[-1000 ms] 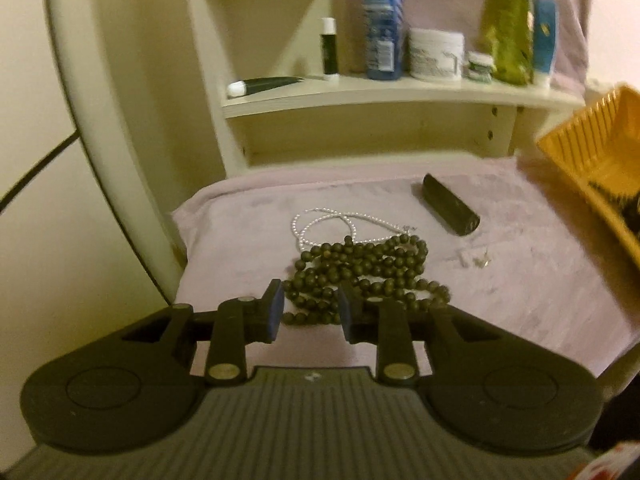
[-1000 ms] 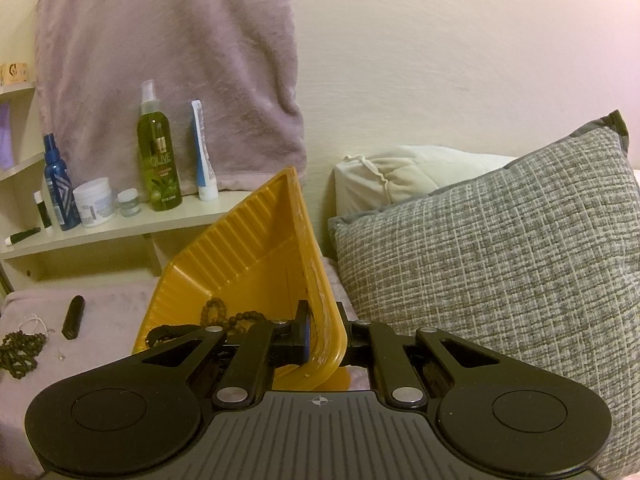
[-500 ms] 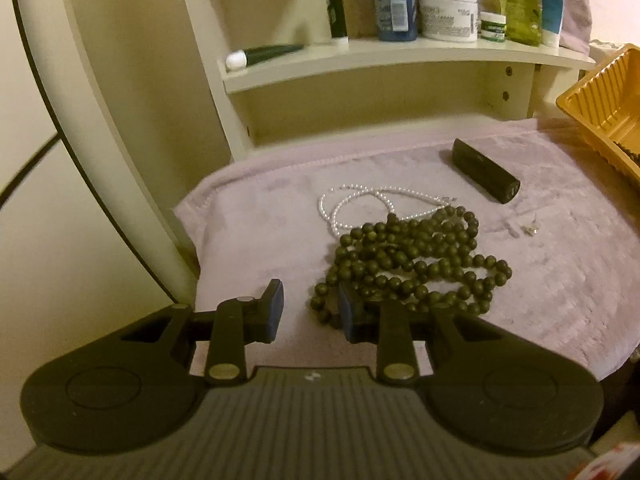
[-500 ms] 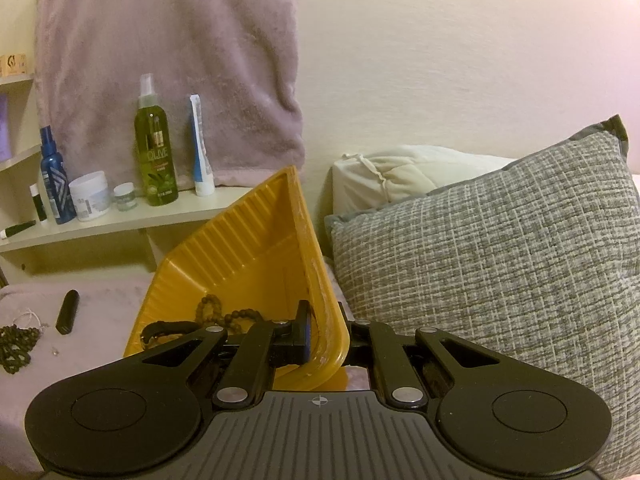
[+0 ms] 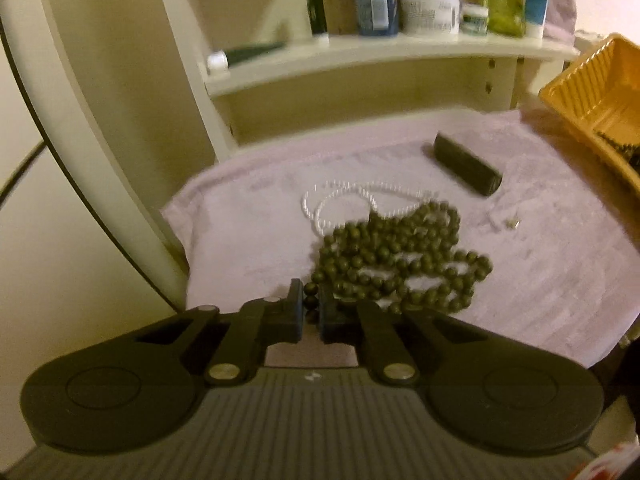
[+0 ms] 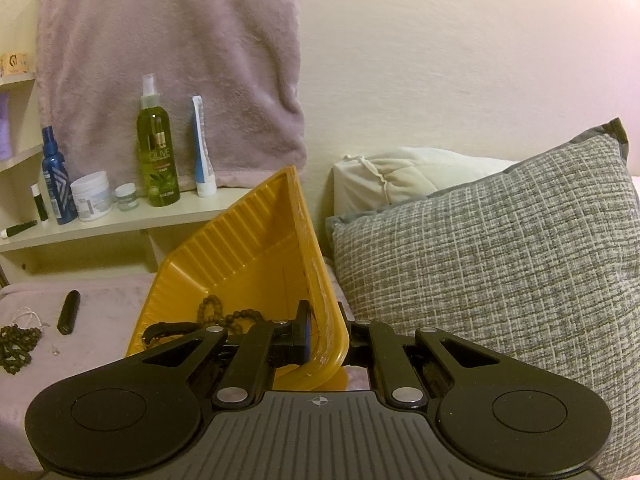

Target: Organize jewelry

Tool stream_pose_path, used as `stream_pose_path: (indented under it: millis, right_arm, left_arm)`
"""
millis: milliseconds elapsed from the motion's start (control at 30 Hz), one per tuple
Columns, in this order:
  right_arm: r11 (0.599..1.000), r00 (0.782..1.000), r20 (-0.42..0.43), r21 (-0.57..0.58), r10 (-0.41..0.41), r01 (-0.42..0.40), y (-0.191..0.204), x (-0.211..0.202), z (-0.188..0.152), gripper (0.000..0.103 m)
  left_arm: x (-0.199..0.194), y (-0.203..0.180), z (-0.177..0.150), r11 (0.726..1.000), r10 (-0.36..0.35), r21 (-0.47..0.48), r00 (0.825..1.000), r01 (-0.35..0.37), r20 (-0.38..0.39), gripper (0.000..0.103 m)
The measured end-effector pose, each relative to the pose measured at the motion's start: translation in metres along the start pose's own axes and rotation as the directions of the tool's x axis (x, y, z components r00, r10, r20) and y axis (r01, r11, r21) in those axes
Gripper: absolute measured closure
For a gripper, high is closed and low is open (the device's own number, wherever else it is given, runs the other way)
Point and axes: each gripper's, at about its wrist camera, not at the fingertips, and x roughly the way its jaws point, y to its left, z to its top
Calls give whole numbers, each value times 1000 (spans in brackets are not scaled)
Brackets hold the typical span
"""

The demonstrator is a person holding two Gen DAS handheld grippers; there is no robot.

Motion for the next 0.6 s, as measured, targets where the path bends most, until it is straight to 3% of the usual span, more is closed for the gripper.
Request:
stream_pose_path:
  millis: [267, 600]
  right_arm:
    - [1000, 1000, 10, 16, 7, -7, 0, -4, 0, 94]
    - [1000, 1000, 16, 20, 10, -11, 3, -6, 1, 94]
  left_arm:
    - [-55, 0, 48, 999, -9, 44, 990, 3, 140, 97]
    - [-125, -21, 123, 990, -23, 136, 947, -22, 320, 97]
